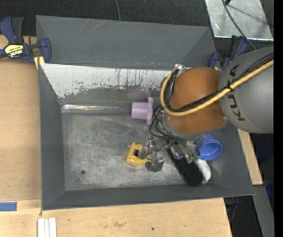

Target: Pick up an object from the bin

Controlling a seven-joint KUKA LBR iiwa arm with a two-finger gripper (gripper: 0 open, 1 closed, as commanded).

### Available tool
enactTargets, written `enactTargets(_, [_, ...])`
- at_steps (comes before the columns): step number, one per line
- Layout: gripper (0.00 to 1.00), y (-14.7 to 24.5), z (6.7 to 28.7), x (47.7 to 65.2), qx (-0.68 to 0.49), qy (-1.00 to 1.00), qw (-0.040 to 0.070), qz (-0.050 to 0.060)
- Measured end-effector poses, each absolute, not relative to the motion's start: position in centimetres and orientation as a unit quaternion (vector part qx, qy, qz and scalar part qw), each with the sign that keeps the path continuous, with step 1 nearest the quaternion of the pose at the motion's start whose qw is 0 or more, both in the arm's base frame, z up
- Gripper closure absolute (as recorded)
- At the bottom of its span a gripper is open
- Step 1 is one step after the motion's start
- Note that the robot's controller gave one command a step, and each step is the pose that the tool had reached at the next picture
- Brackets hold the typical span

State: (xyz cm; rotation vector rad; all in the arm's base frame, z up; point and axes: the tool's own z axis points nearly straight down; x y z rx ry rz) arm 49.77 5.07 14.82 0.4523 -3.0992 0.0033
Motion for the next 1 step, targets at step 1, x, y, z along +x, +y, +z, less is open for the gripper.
enactTargets(1, [1.00, 5.27, 21.16, 49.55, 0.149, -0.989, 0.001, 0.000])
